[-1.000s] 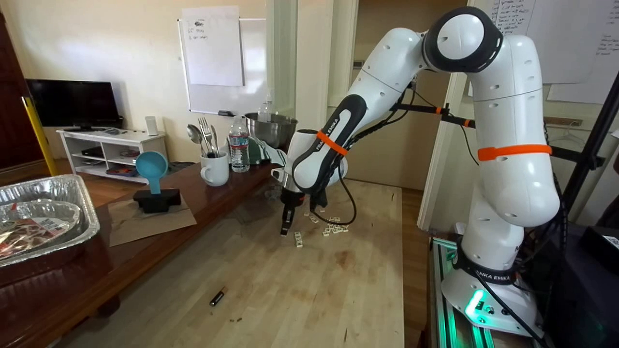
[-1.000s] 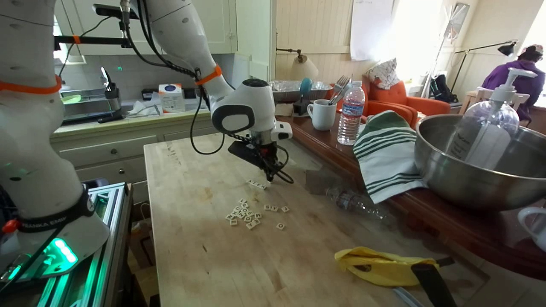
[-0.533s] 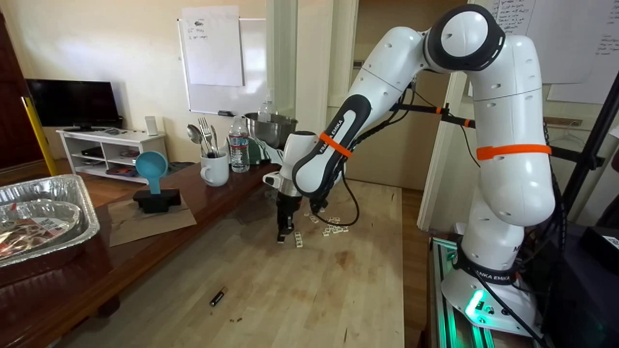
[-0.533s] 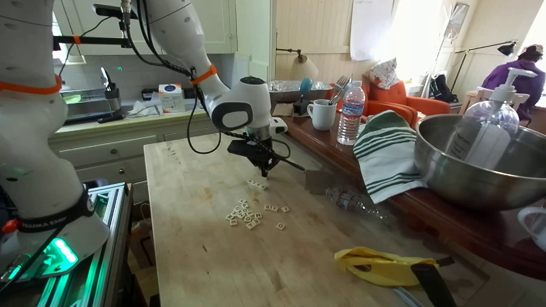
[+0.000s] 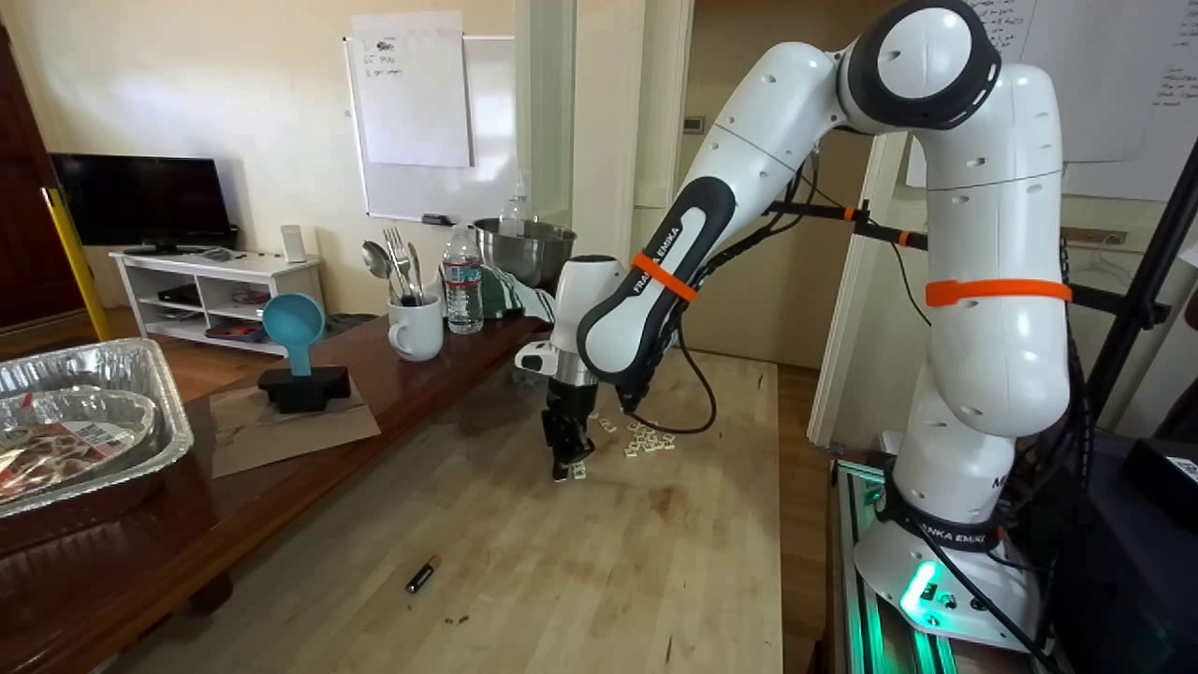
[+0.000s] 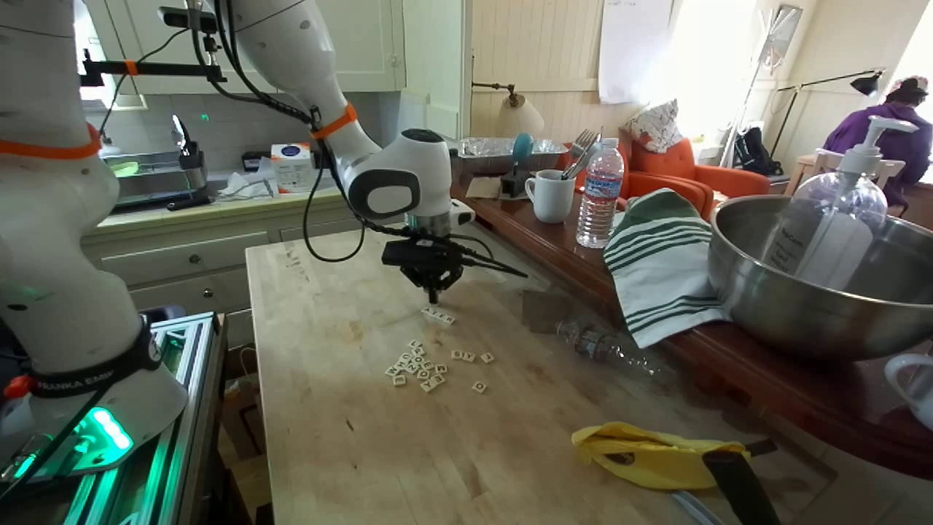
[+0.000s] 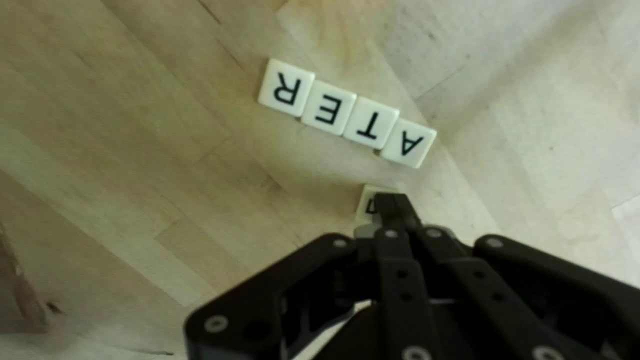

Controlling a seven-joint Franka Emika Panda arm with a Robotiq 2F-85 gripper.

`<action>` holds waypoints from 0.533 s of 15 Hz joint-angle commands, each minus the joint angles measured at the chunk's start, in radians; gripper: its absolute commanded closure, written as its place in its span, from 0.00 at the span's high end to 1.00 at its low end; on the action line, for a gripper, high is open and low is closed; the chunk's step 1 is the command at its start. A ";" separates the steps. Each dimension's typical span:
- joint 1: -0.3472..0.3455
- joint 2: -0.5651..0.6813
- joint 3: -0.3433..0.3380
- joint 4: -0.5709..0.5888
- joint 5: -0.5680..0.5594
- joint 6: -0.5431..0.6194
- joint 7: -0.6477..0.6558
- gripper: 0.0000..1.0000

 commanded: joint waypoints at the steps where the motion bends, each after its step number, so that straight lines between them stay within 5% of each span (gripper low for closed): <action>1: 0.021 -0.003 -0.020 -0.065 -0.036 -0.059 -0.057 0.00; 8: 0.067 -0.035 -0.053 -0.089 -0.095 -0.077 -0.064 0.00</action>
